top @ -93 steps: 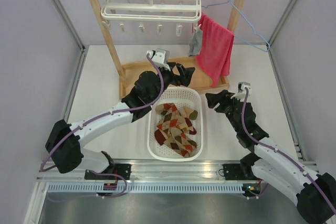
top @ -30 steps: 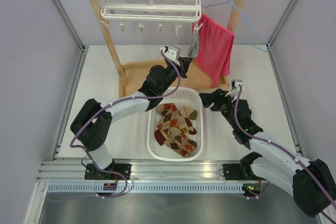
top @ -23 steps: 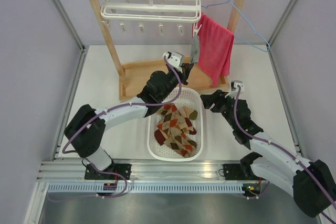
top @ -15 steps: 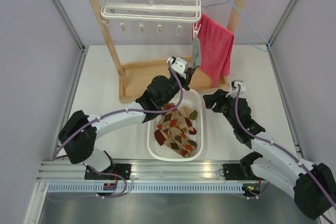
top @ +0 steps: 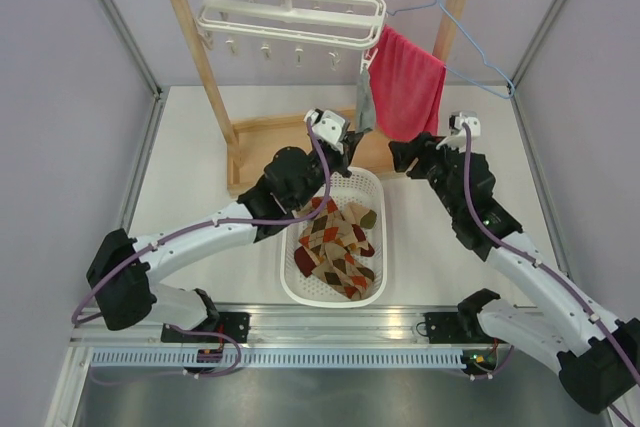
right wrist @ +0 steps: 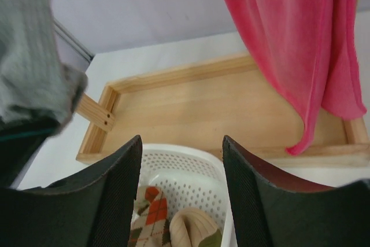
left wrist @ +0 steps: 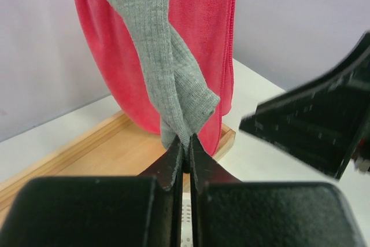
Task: Remove the socks clipped to the hanger
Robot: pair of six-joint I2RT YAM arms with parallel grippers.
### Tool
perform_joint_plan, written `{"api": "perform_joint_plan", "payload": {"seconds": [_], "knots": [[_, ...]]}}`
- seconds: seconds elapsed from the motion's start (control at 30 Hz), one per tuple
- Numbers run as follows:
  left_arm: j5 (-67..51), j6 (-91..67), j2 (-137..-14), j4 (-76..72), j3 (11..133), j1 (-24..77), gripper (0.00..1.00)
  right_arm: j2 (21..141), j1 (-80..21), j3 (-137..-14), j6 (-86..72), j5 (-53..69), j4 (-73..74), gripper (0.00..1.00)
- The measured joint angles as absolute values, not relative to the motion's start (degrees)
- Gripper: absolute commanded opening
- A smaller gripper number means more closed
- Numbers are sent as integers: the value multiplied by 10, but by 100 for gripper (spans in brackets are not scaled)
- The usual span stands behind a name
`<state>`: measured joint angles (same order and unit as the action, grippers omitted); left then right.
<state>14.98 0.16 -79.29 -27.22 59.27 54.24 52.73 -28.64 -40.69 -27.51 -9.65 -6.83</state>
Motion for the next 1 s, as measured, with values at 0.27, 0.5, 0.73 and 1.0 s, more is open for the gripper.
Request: {"api": "perform_joint_plan", "payload": {"seconds": [0.27,0.5,0.73,1.0], "knots": [[152,3,-780,-238,593,544,2,592,-288,-612,-224,-138,13,62],[173,21,-784,-192,604,551,2,670,-315,-765,-191,-187,63,63],[199,41,-788,-172,624,561,2,750,-387,-866,-151,-258,100,62],[222,43,-792,-146,635,562,2,781,-430,-901,-124,-322,126,63]]}}
